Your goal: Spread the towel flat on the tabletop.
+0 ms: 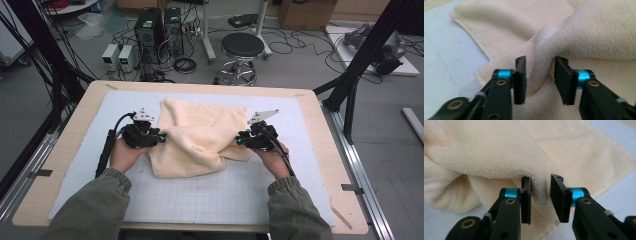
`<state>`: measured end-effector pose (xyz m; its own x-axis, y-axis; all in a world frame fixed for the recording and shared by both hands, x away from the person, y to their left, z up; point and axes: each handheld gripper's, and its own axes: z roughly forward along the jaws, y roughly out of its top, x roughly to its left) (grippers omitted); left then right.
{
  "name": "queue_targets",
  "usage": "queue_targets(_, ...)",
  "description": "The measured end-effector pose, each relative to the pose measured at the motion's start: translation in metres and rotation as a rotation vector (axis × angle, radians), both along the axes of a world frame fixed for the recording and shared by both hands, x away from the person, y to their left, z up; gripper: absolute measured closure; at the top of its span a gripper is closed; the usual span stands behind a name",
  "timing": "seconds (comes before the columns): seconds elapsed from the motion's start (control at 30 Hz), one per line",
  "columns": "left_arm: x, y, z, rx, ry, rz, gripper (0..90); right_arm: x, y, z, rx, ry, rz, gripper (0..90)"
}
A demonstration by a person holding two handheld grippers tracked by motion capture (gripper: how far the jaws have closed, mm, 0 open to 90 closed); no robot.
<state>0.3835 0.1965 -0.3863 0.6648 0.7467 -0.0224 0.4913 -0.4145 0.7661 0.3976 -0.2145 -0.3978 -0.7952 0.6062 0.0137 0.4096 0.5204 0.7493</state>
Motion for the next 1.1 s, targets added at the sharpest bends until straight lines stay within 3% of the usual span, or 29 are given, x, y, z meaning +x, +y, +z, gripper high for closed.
queue_targets(0.1,-0.014,0.012,0.016,-0.039,-0.032,-0.006,51.5,-0.013,-0.006,0.013,0.024,-0.026,0.009,63.0)
queue_targets(0.2,-0.033,0.018,0.027,-0.042,-0.066,-0.02,45.6,-0.03,-0.01,0.027,0.039,-0.059,0.022,59.8)
queue_targets(0.3,-0.053,0.017,0.027,-0.035,-0.094,-0.066,44.2,-0.046,-0.011,0.036,0.044,-0.091,0.04,58.8)
queue_targets(0.37,-0.068,0.012,0.02,-0.04,-0.101,-0.106,44.1,-0.055,-0.009,0.037,0.053,-0.121,0.062,58.7)
queue_targets(0.57,-0.091,-0.014,-0.012,-0.033,-0.064,-0.228,44.1,-0.071,-0.003,0.016,0.063,-0.095,0.123,54.9)
queue_targets(0.7,-0.094,-0.033,-0.035,0.017,-0.021,-0.288,44.1,-0.077,-0.003,0.0,0.068,-0.076,0.144,53.9)
queue_targets(0.77,-0.091,-0.041,-0.043,0.07,-0.003,-0.303,44.6,-0.079,-0.005,-0.008,0.073,-0.061,0.142,53.8)
queue_targets(0.83,-0.089,-0.046,-0.048,0.092,0.003,-0.309,50.8,-0.08,-0.006,-0.015,0.079,-0.052,0.139,53.5)
queue_targets(0.93,-0.088,-0.049,-0.047,0.129,-0.029,-0.284,65.8,-0.08,-0.006,-0.018,0.073,-0.036,0.143,53.1)
queue_targets(1.0,-0.087,-0.049,-0.044,0.114,-0.026,-0.285,79.6,-0.08,-0.004,-0.018,0.078,-0.049,0.148,53.2)
queue_targets(1.1,-0.096,-0.048,-0.034,0.107,-0.049,-0.301,83.7,-0.081,-0.003,-0.017,0.075,-0.053,0.155,53.3)
